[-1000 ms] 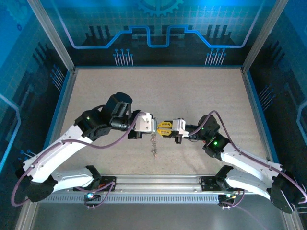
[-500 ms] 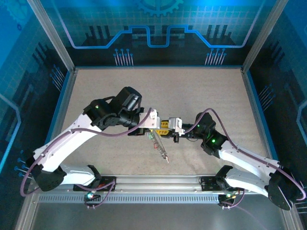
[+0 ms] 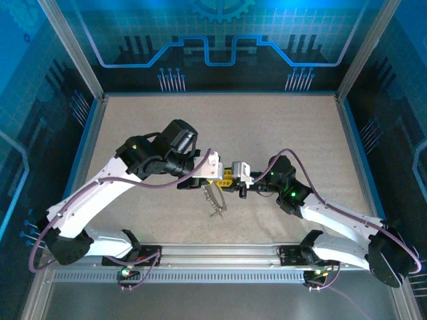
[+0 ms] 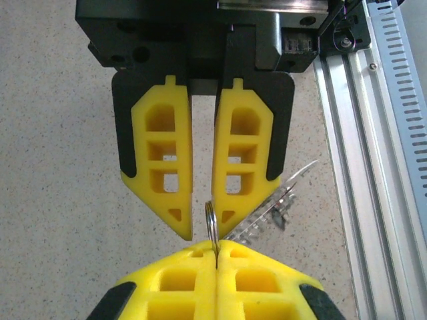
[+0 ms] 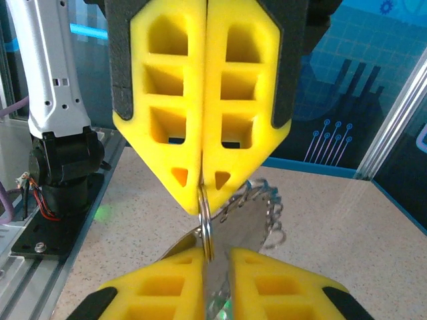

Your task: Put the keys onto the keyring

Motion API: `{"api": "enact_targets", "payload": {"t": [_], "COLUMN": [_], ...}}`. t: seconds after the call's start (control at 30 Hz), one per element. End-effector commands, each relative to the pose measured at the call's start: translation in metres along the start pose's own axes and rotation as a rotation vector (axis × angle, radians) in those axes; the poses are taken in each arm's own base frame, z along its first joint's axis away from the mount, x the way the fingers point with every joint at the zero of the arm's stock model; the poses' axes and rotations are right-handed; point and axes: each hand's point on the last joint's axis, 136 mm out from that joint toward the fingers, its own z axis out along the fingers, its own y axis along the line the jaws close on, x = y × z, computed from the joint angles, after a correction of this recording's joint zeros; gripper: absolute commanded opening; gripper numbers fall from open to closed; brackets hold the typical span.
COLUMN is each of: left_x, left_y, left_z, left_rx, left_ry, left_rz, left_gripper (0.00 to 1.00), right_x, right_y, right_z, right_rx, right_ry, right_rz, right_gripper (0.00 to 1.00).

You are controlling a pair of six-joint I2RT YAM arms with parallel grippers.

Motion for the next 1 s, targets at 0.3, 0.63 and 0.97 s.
{"api": "enact_targets", "payload": {"t": [0.3,0.63,0.97], "left_x": [-0.002,-0.01,-0.011], "left_y": [-0.005,-0.005,-0.007], "left_z": [0.002,-0.001,-0.001], "left_rx": [0.05,0.054,0.063], "left_ry": [0.039,0.01,0.004], "left_rz": [-0.016,-0.009,-0.008], "left_gripper": [0.0,0.0,0.0], "right_x": [-0.02,-0.013,-0.011], "right_y": [0.006,0.003,0.004], "right_z": [-0.01,-0.006,-0.007], "right_rx": [-0.006,-0.002,-0.005], "right_ry": [-0.042,-0.02,-0.005], "right_rz": [-0.047,-0.026,-0.013], "right_gripper": [0.18,0.23,0.1]}}
